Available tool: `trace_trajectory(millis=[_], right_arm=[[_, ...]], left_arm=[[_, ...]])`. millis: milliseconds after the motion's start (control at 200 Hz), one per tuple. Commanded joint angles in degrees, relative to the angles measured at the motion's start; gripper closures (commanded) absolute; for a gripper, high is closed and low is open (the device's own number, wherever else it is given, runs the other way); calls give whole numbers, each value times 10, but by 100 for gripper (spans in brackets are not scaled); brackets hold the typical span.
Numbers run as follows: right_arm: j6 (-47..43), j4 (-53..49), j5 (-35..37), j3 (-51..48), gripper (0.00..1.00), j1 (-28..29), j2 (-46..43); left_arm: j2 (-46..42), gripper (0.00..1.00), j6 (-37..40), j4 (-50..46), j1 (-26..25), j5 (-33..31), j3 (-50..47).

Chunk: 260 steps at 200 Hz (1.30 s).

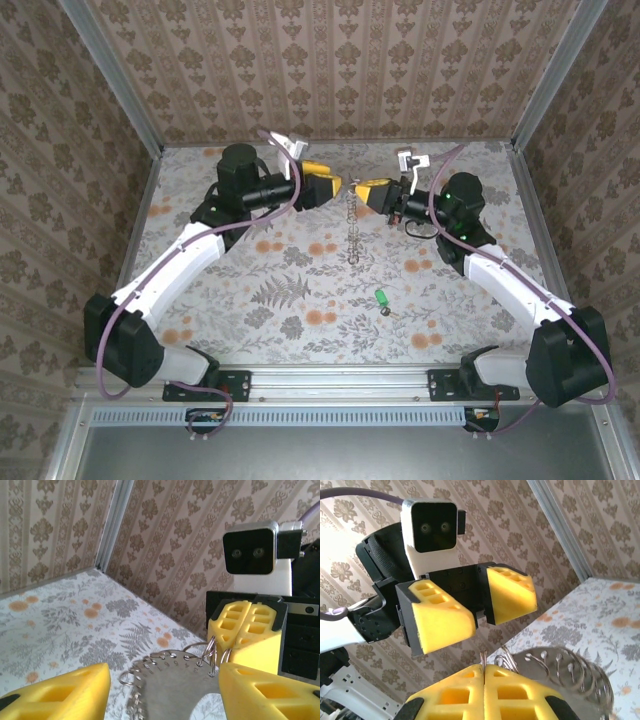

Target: Put the keys on the keyring

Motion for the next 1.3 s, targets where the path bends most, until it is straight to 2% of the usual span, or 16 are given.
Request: trace_trajectory(millis=[0, 220, 415, 775, 1140, 1295], right_arm=[[25, 79, 21, 31, 100, -8, -2], [38, 100, 34, 56, 100, -11, 8], [86, 163, 38, 62, 100, -13, 40], [156, 276, 73, 29, 100, -15, 81], [166, 288, 91, 18, 100, -15, 82], [167, 284, 96, 20, 100, -15, 85]], left_arm=[[16, 45, -34, 46, 3, -6, 28], [38, 61, -63, 94, 5, 48, 39], [47, 67, -74, 119, 5, 78, 46], [42, 71, -105, 148, 14, 116, 50], [84, 72, -242, 313, 28, 148, 56], [105, 73, -257, 327, 28, 150, 63]])
